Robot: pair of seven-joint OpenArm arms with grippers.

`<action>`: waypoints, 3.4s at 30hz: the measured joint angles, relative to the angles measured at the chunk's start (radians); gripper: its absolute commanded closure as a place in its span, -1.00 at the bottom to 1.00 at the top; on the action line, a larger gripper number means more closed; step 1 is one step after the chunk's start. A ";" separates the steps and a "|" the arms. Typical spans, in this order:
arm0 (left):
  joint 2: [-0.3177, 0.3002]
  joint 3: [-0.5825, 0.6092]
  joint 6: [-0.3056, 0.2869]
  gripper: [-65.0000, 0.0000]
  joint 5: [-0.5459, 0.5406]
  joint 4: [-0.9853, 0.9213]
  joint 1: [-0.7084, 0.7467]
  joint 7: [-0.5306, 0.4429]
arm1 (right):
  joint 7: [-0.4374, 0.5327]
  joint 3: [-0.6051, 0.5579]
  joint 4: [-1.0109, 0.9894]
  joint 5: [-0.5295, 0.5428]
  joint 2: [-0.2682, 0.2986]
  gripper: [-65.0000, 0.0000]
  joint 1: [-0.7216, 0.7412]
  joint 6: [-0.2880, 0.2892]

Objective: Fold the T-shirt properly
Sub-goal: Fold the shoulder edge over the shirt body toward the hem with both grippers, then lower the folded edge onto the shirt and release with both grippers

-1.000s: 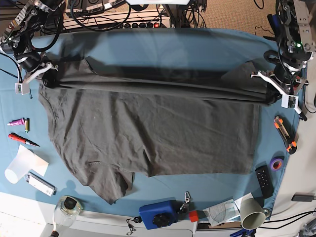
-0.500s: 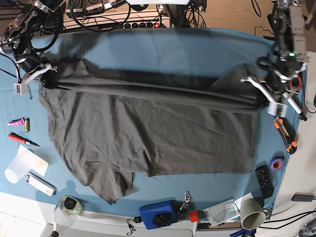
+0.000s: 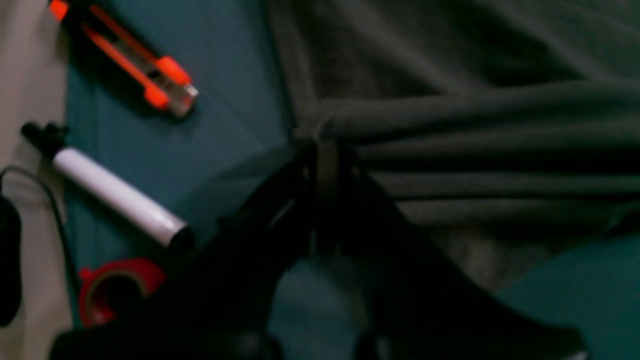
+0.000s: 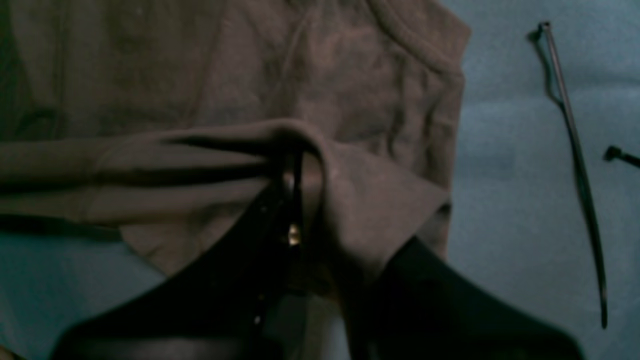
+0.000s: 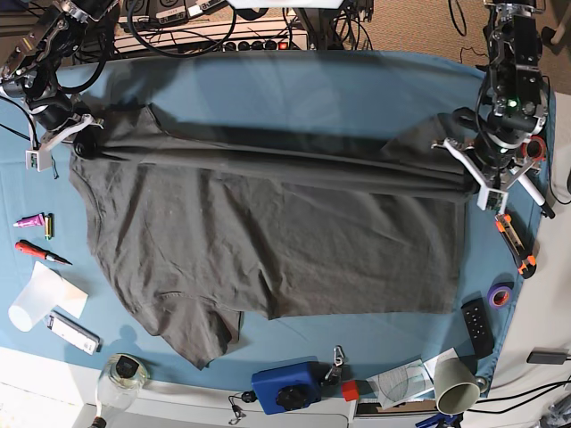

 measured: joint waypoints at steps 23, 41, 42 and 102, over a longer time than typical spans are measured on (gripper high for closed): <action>0.000 -0.014 -0.071 1.00 -0.076 -0.006 -0.053 -0.073 | 0.029 -0.008 0.000 -0.030 0.001 1.00 0.039 0.000; -0.003 0.077 -0.112 1.00 -0.106 -0.242 -0.198 -0.082 | 0.111 -0.127 -0.112 -0.190 0.003 1.00 0.165 -0.036; -0.002 0.101 -0.113 1.00 -0.101 -0.258 -0.208 -0.081 | 0.116 -0.126 -0.143 -0.188 0.003 1.00 0.182 -0.037; 0.042 0.119 0.053 0.21 0.029 0.046 -0.091 0.346 | 0.025 -0.125 -0.272 -0.159 0.053 0.34 0.337 -0.034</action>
